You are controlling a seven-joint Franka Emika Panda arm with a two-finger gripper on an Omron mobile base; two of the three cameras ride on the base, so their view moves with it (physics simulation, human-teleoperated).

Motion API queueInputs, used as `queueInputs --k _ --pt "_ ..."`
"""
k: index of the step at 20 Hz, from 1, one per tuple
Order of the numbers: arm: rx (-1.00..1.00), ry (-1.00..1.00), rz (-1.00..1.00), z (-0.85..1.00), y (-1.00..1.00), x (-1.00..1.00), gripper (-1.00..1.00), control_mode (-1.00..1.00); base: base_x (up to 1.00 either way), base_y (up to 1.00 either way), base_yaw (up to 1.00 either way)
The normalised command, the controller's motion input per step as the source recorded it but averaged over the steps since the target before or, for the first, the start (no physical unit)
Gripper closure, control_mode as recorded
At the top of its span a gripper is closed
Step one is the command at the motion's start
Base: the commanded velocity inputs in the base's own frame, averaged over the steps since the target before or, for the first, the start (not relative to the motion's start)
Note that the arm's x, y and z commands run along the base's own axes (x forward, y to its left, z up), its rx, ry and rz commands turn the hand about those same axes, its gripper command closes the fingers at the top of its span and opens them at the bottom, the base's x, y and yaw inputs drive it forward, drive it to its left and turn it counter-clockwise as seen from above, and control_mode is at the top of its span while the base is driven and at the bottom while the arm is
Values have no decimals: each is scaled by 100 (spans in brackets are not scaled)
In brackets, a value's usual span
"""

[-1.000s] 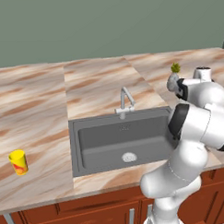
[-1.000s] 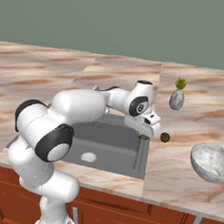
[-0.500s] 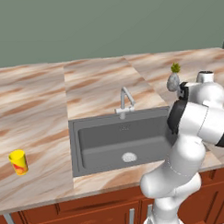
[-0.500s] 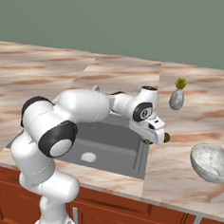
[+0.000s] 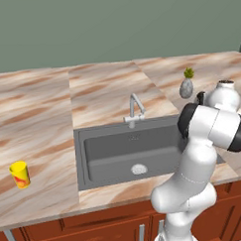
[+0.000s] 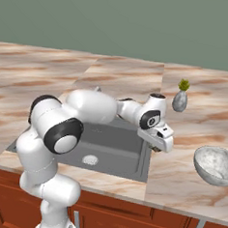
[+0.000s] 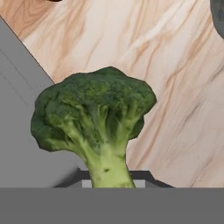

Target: Remove the kiwi and broccoli from the sink. Then move the bowl and cup from the counter to the sink for washing.

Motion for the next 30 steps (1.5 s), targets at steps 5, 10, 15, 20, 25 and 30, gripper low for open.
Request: queueInputs --k 5,10,15,20,25,30 --pt "0 0 0 -16 -26 5 100 -100 0 0 0" --pt "0 0 0 -15 -23 12 100 -100 0 0 0" --pt "0 0 0 -15 -19 17 100 -100 0 0 0" --pt "0 0 0 -17 -13 16 100 -100 0 0 0" --pt "0 0 0 -17 -15 13 100 -100 0 0 0" --pt "0 0 0 -17 -15 10 100 -100 0 0 0"
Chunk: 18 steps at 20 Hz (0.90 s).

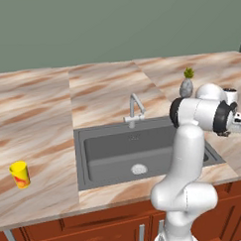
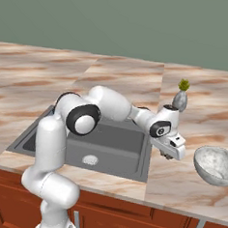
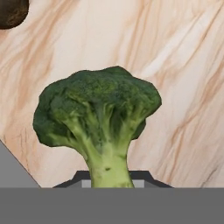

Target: Remove the kiwi and broccoli from the sink. Then move the bowl and cup from the counter to the sink for washing.

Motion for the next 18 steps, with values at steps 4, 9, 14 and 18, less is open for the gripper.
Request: queueInputs --k 4,9,14,18 --pt "0 0 0 -17 -9 6 100 -100 0 0 0" --pt "0 -1 0 -17 -4 5 100 -100 0 0 0" --pt "0 -1 0 -16 -5 5 100 -100 0 0 0" --pt "0 0 0 -17 -6 3 100 -100 0 0 0"
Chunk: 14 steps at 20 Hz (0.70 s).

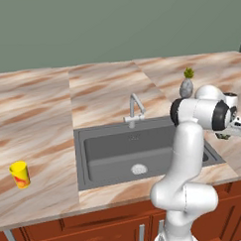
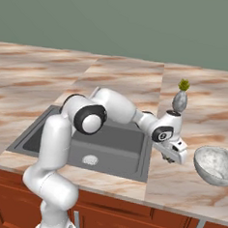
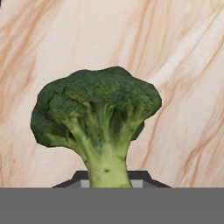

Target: Remove the kiwi and broccoli from the sink. Then move the bowl and cup from the counter to the sink for washing.

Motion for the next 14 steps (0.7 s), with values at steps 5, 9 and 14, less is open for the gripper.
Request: queueInputs --k 5,9,14 --pt "0 -1 0 -16 -5 2 100 -100 0 0 0" --pt "0 -2 0 -17 -4 1 100 -100 0 0 0" --pt "0 -1 0 -19 -2 0 100 -100 0 0 0"
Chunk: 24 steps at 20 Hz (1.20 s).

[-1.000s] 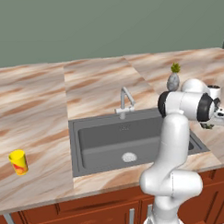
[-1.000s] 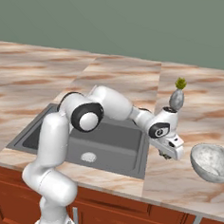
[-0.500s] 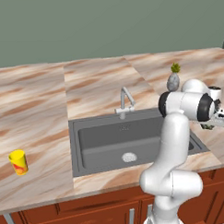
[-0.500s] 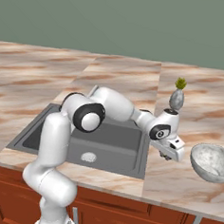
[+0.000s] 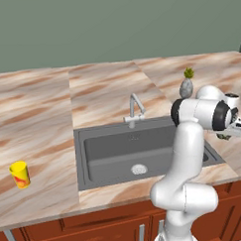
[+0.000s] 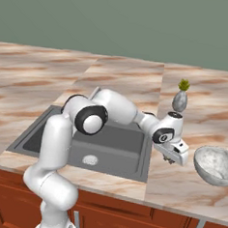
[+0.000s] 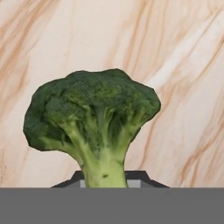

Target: Remove the kiwi and broccoli from the sink. Then move the bowl and cup from the counter to the sink for washing.

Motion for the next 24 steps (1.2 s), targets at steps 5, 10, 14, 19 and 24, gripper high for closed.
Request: queueInputs --k 5,10,14,19,24 --pt "0 0 0 -21 -1 0 100 -100 0 0 0" --pt "0 0 0 -21 0 0 100 -100 0 0 0" --pt "0 0 0 -21 -1 0 -100 -100 0 0 0" --pt "0 -4 0 -15 -5 0 -100 -100 0 0 0" --pt "0 -4 0 -10 -6 0 -100 -100 0 0 0"
